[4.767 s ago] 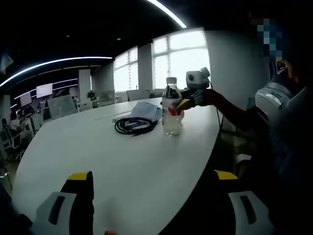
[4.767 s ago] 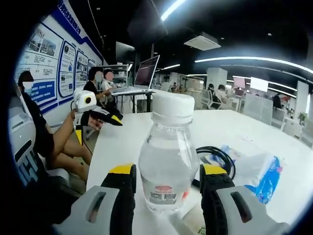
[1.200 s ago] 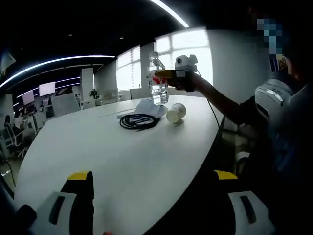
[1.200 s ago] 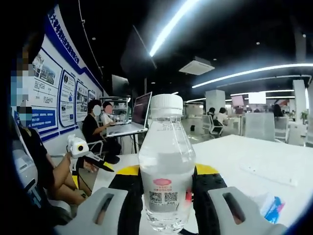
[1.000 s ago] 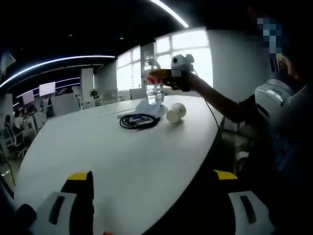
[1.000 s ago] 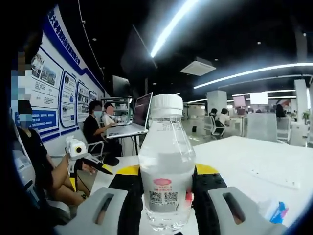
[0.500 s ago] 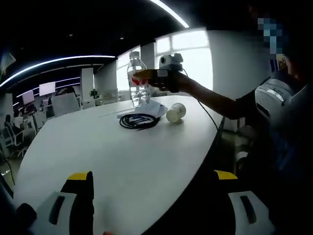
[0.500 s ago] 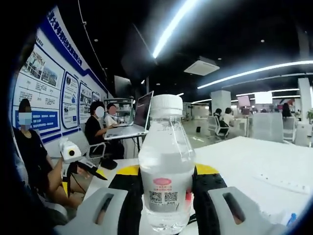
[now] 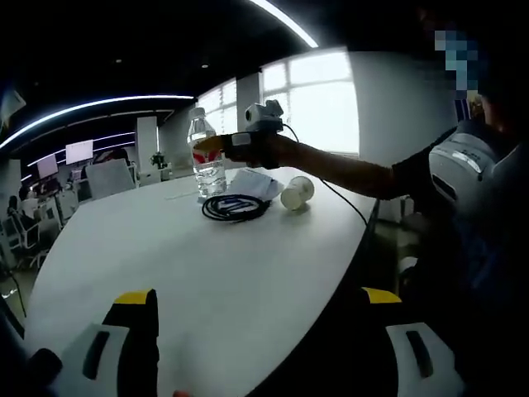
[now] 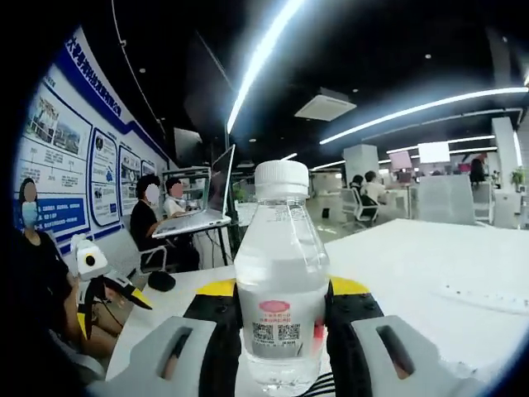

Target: Arrange the tabletop items into an orderly group along one side of the table until the central work area is clear of visible clutter.

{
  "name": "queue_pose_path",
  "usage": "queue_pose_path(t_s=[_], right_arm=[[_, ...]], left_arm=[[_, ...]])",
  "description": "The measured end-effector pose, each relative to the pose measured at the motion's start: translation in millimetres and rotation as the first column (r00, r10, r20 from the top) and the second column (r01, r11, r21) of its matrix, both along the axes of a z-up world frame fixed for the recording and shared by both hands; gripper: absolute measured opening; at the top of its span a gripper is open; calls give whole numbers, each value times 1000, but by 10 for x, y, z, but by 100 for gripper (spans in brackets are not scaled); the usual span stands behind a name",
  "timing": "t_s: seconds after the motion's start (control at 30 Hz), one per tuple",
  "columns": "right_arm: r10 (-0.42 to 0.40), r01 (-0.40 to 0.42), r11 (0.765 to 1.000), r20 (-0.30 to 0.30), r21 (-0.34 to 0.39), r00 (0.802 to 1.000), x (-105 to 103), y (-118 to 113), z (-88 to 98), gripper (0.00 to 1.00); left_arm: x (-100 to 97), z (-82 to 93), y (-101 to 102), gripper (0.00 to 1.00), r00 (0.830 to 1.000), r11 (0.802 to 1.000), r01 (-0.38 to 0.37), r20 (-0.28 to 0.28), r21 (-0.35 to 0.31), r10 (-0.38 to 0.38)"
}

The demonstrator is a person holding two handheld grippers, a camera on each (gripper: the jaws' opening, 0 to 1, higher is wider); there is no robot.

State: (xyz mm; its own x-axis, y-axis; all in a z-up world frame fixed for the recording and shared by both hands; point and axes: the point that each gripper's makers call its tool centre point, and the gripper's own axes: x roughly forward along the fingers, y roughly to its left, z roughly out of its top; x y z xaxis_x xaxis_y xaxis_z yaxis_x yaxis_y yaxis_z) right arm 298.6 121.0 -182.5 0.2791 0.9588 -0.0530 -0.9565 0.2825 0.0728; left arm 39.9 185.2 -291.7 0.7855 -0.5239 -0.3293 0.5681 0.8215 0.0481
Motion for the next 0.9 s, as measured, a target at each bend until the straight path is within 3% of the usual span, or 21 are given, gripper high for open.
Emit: queue_pose_path(t_s=[0.9], right_arm=[[-23,23,1000,9,16,1000,163,498,-8,36]], left_arm=[[-6,2,50,100,1000,1000,-7,-2,1,7]])
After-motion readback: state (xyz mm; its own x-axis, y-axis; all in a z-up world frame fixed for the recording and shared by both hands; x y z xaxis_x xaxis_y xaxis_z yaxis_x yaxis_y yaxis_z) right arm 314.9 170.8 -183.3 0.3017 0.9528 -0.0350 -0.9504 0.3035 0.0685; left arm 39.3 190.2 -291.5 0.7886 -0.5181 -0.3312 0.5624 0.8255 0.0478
